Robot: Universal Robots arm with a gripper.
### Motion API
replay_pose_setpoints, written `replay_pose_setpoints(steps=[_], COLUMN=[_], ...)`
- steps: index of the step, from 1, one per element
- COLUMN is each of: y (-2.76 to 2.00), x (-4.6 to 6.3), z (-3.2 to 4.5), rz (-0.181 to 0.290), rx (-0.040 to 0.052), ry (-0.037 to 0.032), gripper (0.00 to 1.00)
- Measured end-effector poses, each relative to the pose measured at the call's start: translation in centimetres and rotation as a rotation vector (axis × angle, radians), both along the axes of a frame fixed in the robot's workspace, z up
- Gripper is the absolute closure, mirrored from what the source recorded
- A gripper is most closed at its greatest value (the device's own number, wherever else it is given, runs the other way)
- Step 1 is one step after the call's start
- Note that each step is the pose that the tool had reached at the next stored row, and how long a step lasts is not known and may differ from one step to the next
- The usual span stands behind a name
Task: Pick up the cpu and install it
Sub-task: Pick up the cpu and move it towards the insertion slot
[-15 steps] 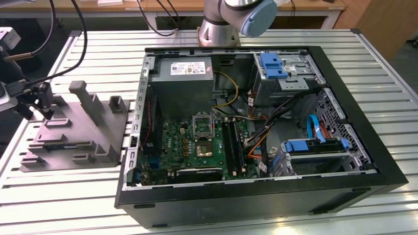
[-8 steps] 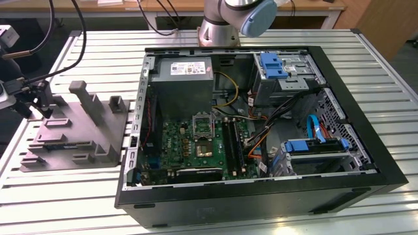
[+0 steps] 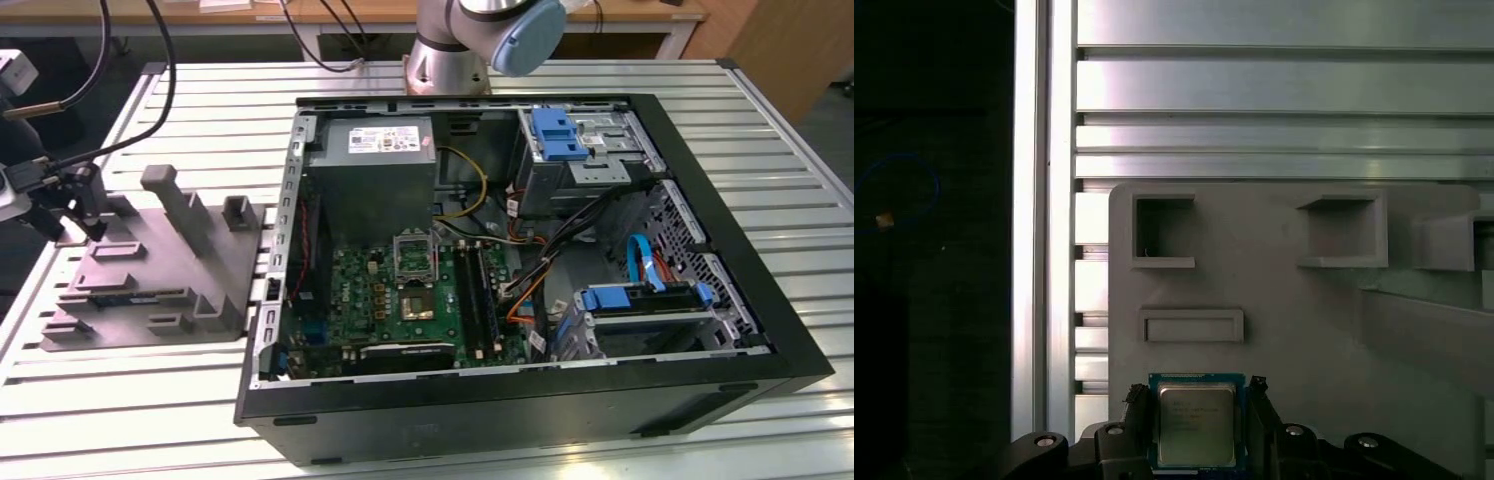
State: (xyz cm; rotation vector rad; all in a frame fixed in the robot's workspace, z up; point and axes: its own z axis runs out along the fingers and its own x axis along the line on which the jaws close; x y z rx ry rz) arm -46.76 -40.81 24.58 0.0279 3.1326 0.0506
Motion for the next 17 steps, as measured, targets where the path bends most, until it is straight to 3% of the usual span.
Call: replay_pose_setpoints(steps=[17], y=[0.00], x=[0.00], z=[0.45], rz=[0.000], rx=[0.0000], ry=[0.0000], gripper=[0.53])
